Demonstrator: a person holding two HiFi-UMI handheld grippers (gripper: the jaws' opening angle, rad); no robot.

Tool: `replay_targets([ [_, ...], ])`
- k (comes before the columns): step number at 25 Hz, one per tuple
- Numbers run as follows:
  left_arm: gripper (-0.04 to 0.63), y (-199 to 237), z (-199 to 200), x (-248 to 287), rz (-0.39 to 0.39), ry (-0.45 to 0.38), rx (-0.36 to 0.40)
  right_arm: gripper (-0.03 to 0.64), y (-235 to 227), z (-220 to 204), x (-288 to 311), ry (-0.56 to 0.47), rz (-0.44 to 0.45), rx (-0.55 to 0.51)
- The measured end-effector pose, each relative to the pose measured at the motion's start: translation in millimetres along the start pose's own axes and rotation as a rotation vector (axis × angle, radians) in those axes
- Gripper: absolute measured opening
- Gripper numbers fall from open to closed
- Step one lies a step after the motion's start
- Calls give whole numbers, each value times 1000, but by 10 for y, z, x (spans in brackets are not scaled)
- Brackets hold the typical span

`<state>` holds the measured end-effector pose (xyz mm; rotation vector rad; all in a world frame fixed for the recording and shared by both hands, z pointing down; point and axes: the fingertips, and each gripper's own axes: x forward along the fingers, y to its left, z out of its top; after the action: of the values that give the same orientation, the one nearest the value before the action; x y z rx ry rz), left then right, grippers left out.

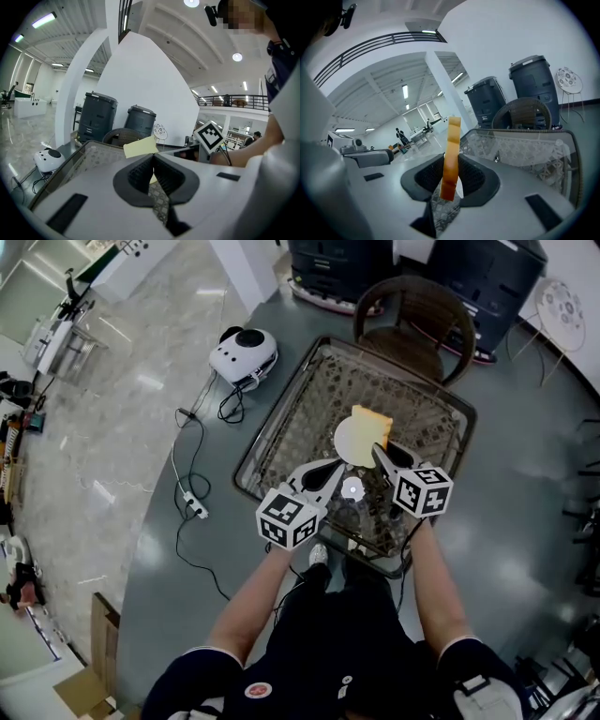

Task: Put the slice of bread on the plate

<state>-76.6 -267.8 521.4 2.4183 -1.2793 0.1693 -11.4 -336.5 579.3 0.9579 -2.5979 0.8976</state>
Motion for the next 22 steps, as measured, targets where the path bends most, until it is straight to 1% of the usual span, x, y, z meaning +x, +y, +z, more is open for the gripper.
replay_targets([
  [4, 6, 75, -122, 36, 14, 29, -19, 94, -96, -163, 263, 56, 17, 43],
  [9, 6, 163, -262, 73, 28, 57, -44, 94, -199, -362, 560, 116, 14, 79],
  [11, 6, 186, -299, 91, 35, 65, -54, 94, -260, -449, 638, 138, 10, 110],
  [15, 6, 242, -373, 123, 40, 80, -73, 94, -326, -526, 764, 144, 26, 191],
  [22, 6, 265, -459, 161, 43, 101, -88, 94, -476, -627, 834, 154, 7, 253],
])
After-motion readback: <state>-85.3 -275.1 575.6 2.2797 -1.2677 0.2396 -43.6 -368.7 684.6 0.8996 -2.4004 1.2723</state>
